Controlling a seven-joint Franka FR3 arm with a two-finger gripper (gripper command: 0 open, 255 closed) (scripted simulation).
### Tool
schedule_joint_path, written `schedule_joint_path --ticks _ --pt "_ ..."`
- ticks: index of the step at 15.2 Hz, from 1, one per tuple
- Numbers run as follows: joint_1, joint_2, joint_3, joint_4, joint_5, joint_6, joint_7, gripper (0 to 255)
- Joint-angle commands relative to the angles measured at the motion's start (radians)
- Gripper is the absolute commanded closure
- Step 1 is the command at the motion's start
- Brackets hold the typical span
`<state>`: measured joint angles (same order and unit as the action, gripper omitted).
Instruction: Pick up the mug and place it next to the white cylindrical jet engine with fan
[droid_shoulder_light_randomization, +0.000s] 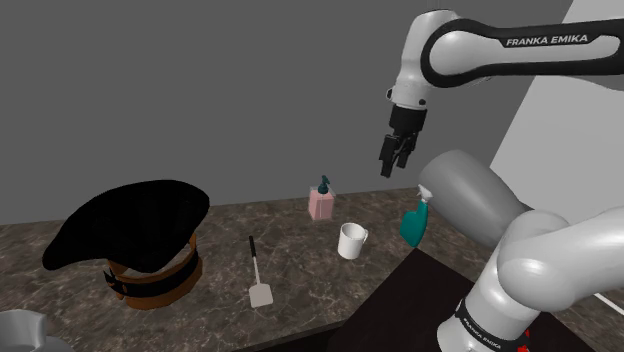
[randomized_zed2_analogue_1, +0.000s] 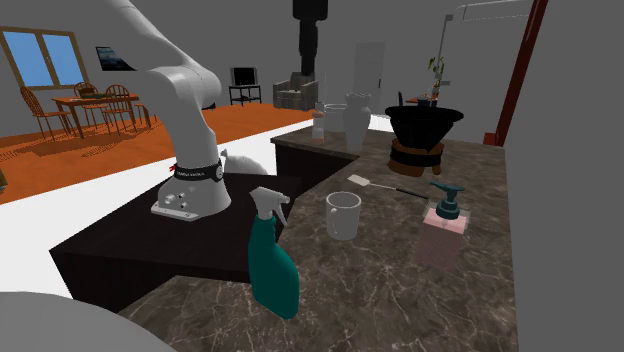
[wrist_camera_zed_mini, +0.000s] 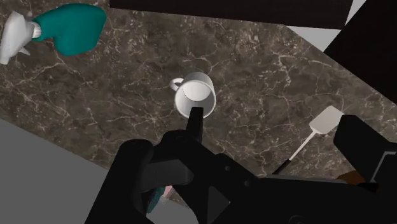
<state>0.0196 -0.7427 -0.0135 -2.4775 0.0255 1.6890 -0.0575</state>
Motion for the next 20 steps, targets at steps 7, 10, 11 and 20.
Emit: schedule_joint_path --ticks 7,10,11,20 --pt "-0.011 0.147 0.017 -0.168 -0.021 0.326 0.023 0" --pt "-0.016 0.235 0.024 -0.205 -0.031 0.453 0.037 0" --pt "-0.018 0.268 0.027 -0.213 -0.035 0.496 0.042 0" --pt "-0.051 0.636 0.048 -0.214 -0.111 0.871 0.119 0"
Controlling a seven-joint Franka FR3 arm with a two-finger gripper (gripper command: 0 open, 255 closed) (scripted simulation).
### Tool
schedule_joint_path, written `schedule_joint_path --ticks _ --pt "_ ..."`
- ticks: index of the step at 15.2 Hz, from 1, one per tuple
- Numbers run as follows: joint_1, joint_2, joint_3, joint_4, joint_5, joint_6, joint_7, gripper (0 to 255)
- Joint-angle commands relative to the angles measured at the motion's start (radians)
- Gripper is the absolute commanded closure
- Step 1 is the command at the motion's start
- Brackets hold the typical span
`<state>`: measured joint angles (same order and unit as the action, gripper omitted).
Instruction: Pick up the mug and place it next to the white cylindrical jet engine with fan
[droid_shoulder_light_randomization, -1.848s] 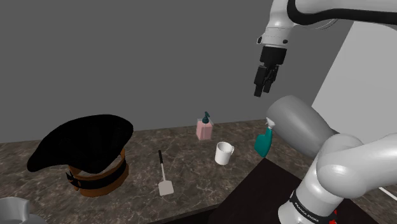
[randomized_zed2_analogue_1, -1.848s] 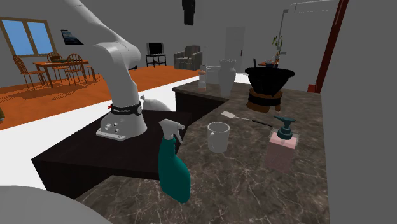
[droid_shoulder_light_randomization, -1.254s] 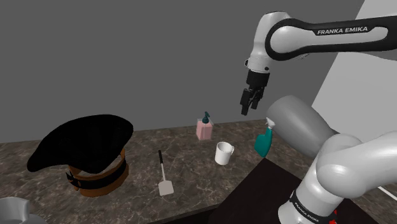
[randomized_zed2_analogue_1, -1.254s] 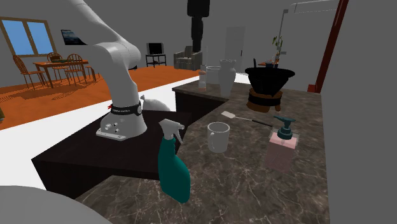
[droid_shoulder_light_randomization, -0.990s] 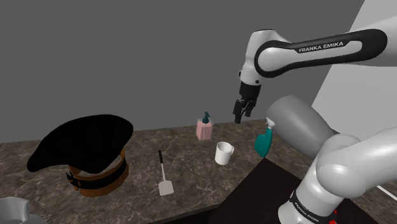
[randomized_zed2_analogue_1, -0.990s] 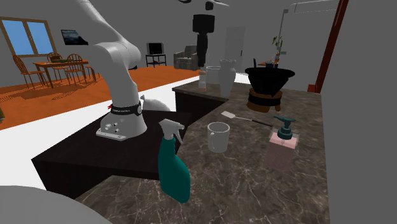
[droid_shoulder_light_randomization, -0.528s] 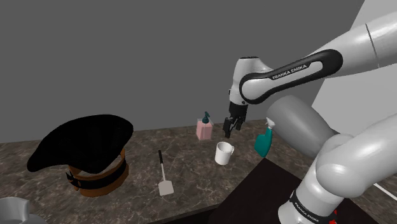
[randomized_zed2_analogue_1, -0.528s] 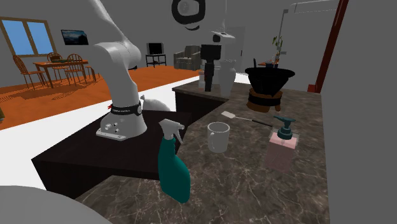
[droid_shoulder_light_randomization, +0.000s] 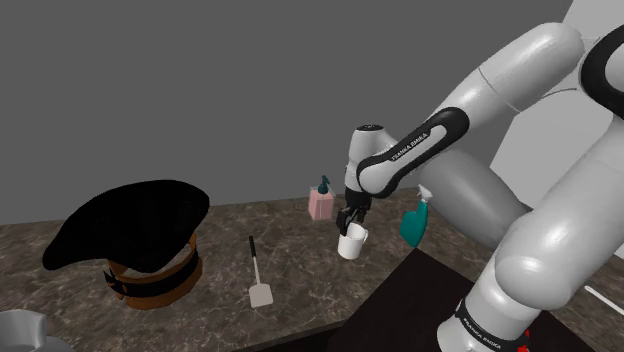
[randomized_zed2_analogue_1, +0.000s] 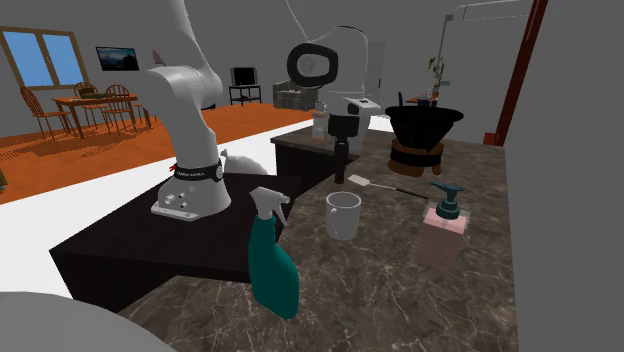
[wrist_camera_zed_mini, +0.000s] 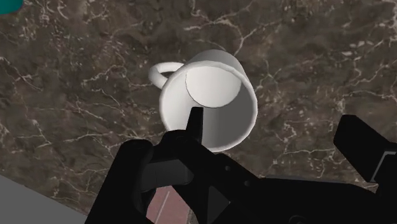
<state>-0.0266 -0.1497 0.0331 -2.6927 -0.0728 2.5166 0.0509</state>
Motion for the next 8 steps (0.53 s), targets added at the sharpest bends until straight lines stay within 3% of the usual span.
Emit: schedule_joint_path --ticks 1,8 --pt "-0.01 0.089 0.002 0.011 -0.029 0.081 0.026 0" --pt "-0.016 0.211 -0.005 0.014 -0.071 0.199 0.057 0"
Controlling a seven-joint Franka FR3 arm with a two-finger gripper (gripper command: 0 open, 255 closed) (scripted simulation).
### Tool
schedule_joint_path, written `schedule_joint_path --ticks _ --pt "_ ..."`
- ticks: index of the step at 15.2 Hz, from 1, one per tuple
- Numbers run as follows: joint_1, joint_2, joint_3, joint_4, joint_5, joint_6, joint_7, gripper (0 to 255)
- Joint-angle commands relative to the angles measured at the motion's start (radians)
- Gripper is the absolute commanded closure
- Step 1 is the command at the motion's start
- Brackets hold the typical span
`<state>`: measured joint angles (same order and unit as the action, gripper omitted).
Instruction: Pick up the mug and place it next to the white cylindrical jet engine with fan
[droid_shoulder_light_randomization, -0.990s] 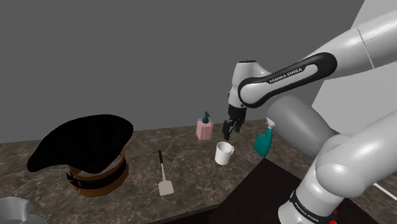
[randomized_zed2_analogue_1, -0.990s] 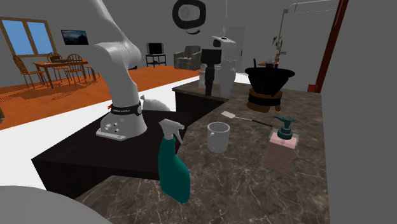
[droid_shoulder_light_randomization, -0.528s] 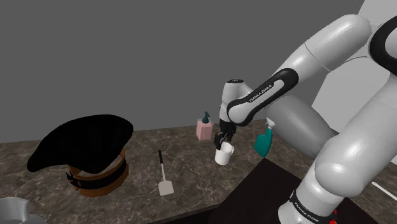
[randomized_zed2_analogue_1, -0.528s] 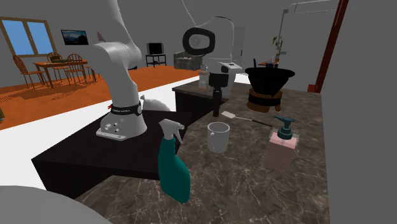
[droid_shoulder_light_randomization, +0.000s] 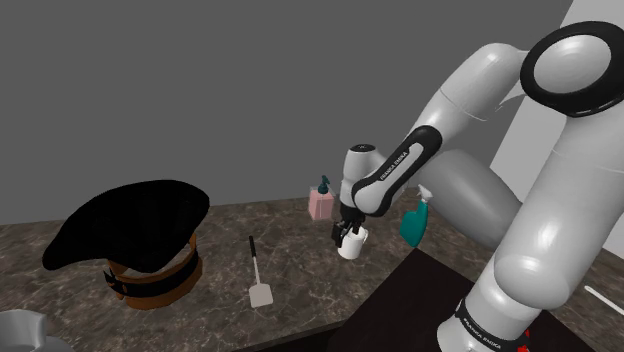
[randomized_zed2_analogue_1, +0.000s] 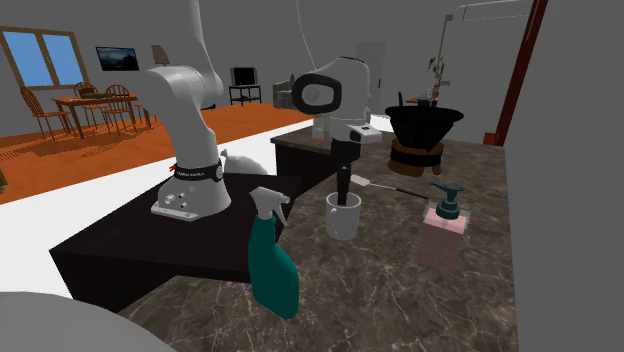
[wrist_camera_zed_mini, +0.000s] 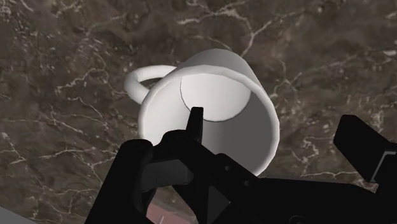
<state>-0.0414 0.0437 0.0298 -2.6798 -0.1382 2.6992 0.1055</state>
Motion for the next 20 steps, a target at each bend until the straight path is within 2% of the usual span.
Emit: schedule_joint_path --ticks 1,9,10,20 --pt "-0.002 0.034 -0.004 0.002 -0.012 0.033 0.007 0" --pt "-0.002 0.043 -0.005 0.002 -0.016 0.042 0.01 0" --pt "-0.002 0.043 -0.005 0.002 -0.016 0.042 0.01 255" --pt "-0.002 0.027 -0.003 0.001 -0.009 0.026 0.004 255"
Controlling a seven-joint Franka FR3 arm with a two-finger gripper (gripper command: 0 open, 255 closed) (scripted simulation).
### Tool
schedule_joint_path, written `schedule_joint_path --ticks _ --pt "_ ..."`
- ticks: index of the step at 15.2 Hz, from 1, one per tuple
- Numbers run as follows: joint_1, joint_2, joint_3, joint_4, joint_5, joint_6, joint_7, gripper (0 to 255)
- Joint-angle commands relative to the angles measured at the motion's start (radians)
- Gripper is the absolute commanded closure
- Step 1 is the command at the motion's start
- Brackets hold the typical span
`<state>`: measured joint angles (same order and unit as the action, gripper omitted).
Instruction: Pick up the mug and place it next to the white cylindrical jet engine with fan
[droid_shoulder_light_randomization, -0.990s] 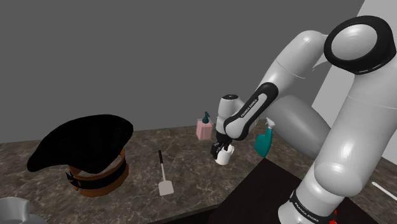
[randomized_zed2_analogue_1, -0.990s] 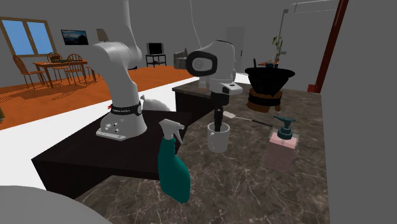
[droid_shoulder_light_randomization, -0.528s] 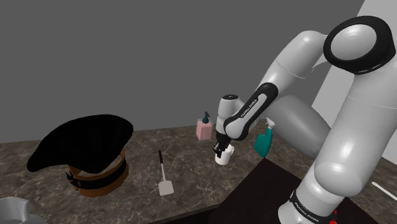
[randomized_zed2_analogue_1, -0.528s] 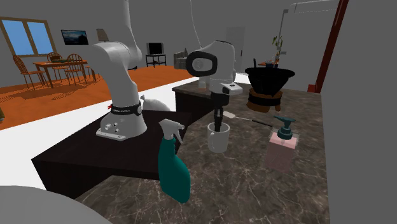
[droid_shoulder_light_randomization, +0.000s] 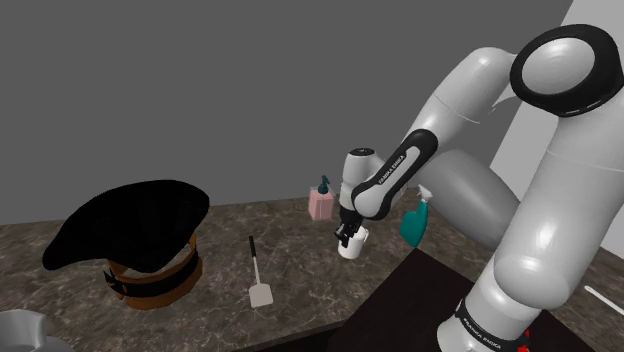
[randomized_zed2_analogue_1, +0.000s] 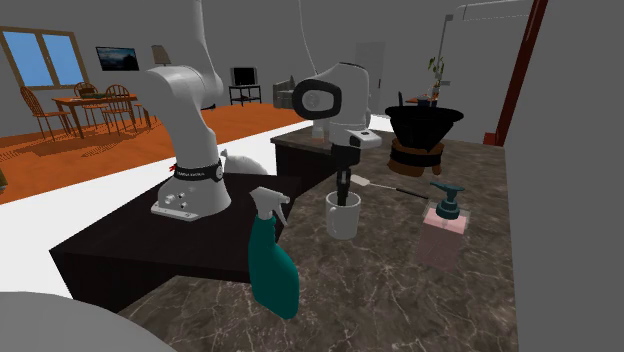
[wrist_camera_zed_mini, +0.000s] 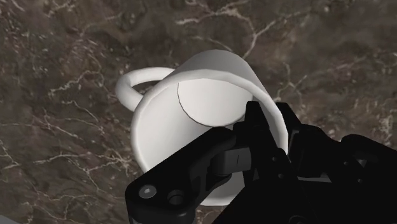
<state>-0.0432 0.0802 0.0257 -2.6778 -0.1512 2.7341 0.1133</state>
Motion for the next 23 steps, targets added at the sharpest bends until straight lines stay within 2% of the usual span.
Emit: schedule_joint_path --ticks 1,23 --pt "-0.001 -0.026 0.002 -0.002 0.01 -0.024 -0.008 255" --pt "0.013 -0.332 0.005 0.051 0.081 -0.381 -0.073 255"
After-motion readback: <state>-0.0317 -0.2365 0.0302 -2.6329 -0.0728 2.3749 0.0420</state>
